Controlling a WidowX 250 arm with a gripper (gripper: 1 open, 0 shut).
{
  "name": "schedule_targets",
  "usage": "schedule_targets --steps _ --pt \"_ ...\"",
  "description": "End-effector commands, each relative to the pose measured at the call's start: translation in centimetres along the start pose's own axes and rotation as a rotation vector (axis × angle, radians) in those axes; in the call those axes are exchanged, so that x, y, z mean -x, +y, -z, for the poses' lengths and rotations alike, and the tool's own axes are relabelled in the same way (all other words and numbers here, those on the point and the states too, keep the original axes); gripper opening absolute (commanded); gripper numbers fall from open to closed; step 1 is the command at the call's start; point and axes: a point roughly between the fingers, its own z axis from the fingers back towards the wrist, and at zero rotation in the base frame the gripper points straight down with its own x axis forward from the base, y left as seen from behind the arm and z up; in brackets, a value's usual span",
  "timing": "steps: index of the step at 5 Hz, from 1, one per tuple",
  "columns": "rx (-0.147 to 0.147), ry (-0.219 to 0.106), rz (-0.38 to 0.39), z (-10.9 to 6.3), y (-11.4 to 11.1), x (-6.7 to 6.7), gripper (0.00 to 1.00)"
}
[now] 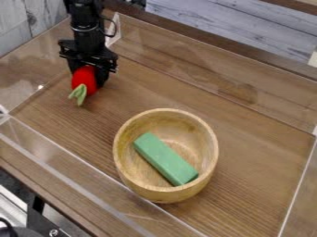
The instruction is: Move the red object to the left side of the table
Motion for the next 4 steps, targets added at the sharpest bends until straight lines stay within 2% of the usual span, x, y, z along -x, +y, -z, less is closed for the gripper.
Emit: schedule_targets --steps 1,3,4 --pt "-0.003 -0.015 -0.112 -1.0 1.5 -1.4 1.00" --pt "0.071 0.012 0.016 -4.3 -0.4 -0.8 1.00" --pt "0.095 0.017 -0.002 -5.5 -0.7 0.7 1.00"
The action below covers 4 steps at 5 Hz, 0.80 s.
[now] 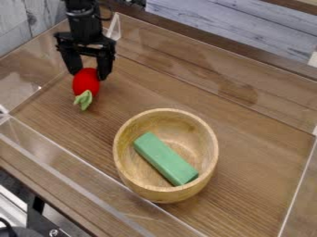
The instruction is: Move the red object to the left side of the table
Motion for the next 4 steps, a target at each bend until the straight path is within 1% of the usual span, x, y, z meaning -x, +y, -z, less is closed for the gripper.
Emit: schedule_targets --steps 1,2,3,4 --pt "-0.010 -0.053 0.005 -2.4 -0.1 1.2 1.00" --pt "-0.002 -0.048 0.041 -2.8 -0.9 2.1 1.00" --pt "0.003 -0.046 0.060 -3.0 -1.5 2.7 1.00" --pt "0.004 -0.046 0.083 -4.1 -1.7 2.7 1.00"
